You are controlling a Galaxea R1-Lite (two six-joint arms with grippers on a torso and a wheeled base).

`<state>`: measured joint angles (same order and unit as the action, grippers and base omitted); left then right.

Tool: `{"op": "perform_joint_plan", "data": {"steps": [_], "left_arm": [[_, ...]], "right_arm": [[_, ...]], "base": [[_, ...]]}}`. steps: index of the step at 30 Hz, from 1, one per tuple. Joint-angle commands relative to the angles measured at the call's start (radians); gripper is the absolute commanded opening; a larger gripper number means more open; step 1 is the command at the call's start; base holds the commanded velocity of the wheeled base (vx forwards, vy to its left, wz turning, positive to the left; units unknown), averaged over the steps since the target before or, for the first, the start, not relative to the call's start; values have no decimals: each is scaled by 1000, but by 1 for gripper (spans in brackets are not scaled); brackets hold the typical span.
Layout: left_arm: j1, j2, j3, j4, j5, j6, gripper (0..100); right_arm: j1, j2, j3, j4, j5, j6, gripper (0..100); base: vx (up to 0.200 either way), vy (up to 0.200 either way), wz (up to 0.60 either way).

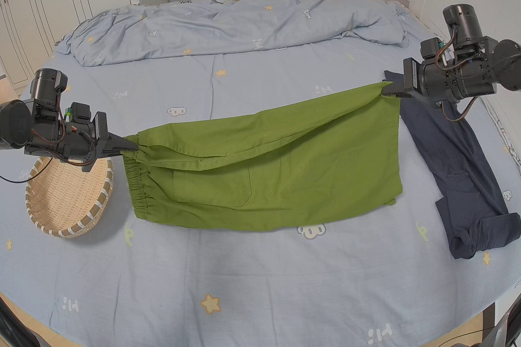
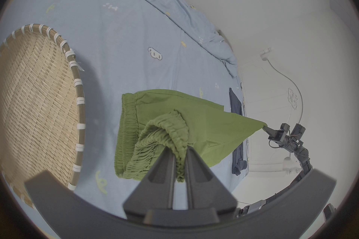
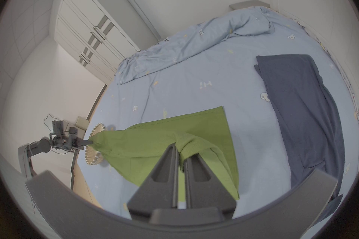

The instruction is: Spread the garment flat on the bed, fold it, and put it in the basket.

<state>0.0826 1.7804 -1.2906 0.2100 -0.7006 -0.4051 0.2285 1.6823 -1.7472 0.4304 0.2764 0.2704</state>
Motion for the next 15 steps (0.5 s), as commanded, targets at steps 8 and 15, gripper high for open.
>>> {"op": "perform_joint_plan", "data": {"steps": [8,15], "left_arm": [[3,82,-33,-18,6,0,0],[-1,106,-35,-50,6,0,0]], "right_arm": [[-21,148,-21,-42,-19,0,0],[-20,209,-23,-113,-49,-4,0]], "base": [[0,0,0],[0,0,0]]}}
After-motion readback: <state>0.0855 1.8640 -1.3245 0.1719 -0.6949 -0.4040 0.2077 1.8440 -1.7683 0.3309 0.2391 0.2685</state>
